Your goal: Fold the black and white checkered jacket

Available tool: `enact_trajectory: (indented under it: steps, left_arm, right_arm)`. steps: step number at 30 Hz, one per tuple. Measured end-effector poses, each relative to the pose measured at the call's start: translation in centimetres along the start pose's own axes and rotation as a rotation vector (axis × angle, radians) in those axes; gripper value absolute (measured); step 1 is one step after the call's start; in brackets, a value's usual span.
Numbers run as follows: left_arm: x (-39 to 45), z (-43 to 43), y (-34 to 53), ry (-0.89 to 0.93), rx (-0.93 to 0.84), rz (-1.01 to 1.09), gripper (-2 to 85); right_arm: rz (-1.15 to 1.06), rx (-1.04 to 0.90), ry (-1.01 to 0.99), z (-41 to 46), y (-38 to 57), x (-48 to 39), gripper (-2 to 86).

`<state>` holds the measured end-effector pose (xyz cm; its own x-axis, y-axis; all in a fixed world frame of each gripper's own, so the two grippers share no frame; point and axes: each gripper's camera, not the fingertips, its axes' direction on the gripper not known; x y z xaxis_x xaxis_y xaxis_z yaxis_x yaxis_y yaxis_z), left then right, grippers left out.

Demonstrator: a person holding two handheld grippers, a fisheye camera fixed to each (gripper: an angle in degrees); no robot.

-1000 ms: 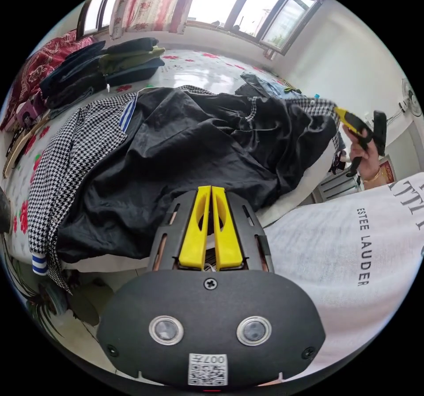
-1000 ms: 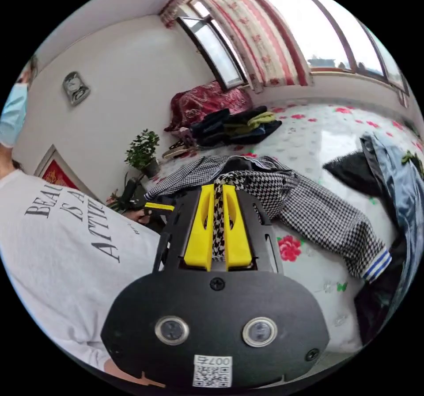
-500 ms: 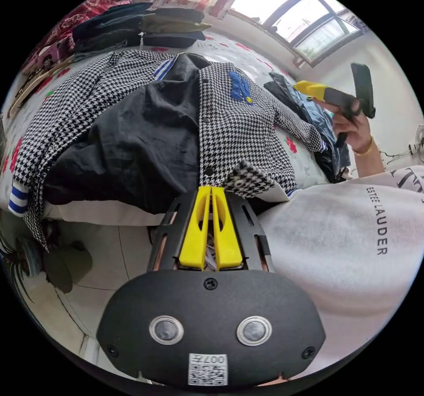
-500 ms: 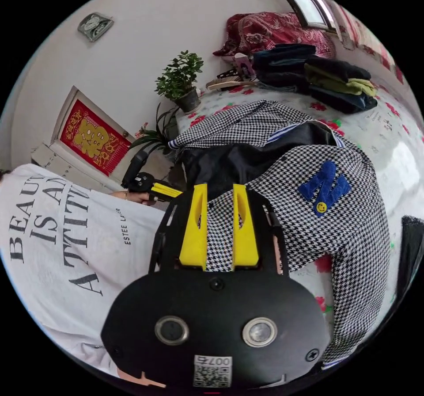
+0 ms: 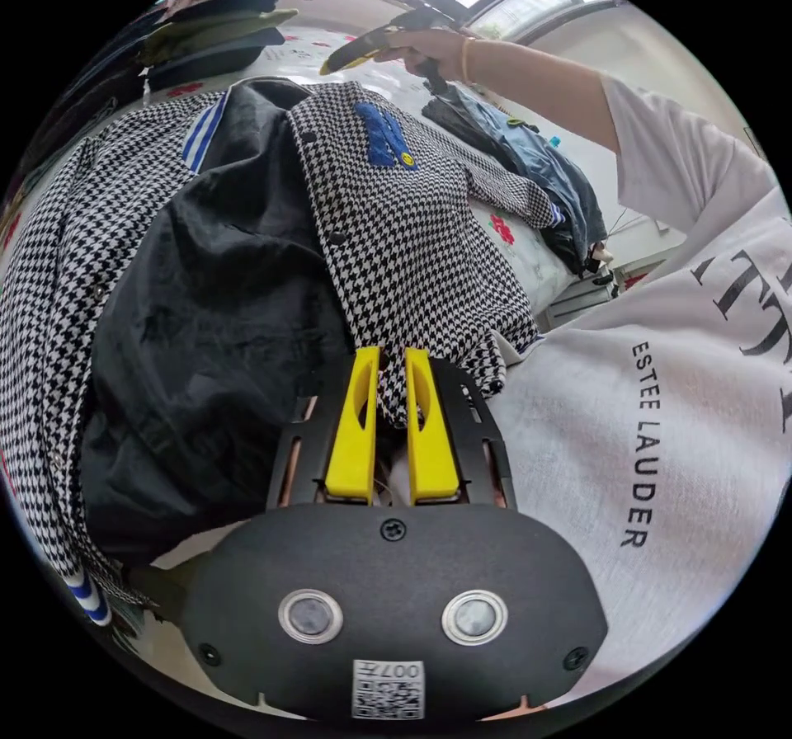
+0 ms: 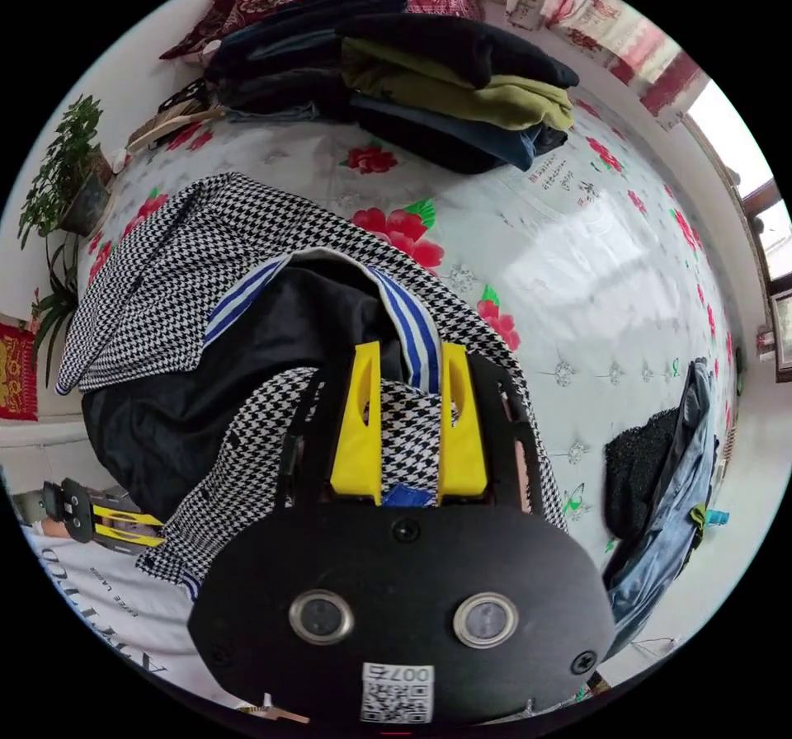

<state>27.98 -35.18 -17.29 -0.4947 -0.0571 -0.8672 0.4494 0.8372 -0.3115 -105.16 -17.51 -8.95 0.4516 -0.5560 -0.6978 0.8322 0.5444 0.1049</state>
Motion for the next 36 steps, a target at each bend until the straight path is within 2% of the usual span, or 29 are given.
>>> enact_trajectory:
  steps: [5,7,11,14,16,19,20,22,26,28,29,33,36]
  left_arm:
    - [-1.0,1.8,-1.6,0.002,-0.095,0.083,6.5]
    - [-1.8,2.6,-2.3,-0.012,-0.121,0.093,0.2]
    - [-3.2,2.0,-3.2,0.043,-0.105,0.113,-0.8]
    - [-3.8,-1.6,-4.2,0.115,-0.018,0.129,-0.9]
    - [-3.6,-6.5,-4.9,0.162,0.157,0.166,-0.9]
    - [-4.7,-9.0,-6.0,0.103,0.255,0.150,-0.8]
    - [-5.1,-8.6,-6.2,0.086,0.247,0.135,-0.8]
    - [-7.7,-4.1,-7.2,0.082,0.073,0.009,-0.3]
    - [-8.1,-0.9,-6.3,0.029,-0.004,-0.021,3.2]
    - [-8.2,0.7,-5.9,0.013,-0.037,-0.029,6.0]
    - [-8.3,1.2,-5.9,0.016,-0.053,-0.035,6.1]
    - [-9.0,2.6,-6.9,0.046,-0.085,-0.046,6.3]
    - [-9.8,2.6,-7.2,0.083,-0.089,-0.087,6.6]
  right_arm:
    - [0.065,-0.129,0.063,5.6,-2.2,-0.6,3.2]
    - [0.064,-0.108,0.077,4.5,-2.5,-0.5,1.2]
    - [0.102,-0.018,-0.026,-1.6,-3.8,2.3,0.3]
    - [0.108,-0.033,-0.146,-6.5,-6.2,5.4,0.2]
    - [0.118,-0.006,-0.236,-9.6,-8.4,7.2,0.4]
    - [0.137,0.010,-0.239,-8.7,-10.9,7.7,1.6]
    - [0.138,-0.006,-0.214,-7.6,-11.3,7.6,2.0]
    - [0.154,-0.111,-0.125,-3.7,-11.8,6.6,3.4]
    - [-0.030,0.037,-0.168,-4.9,-8.7,2.2,5.2]
    - [-0.235,0.104,-0.212,-4.9,-6.1,-2.1,5.8]
    - [-0.279,0.089,-0.205,-4.3,-5.7,-3.1,5.9]
    - [-0.457,-0.283,0.054,5.2,-4.7,-8.1,3.0]
    - [-0.413,-0.113,0.019,0.7,-4.2,-7.1,1.3]
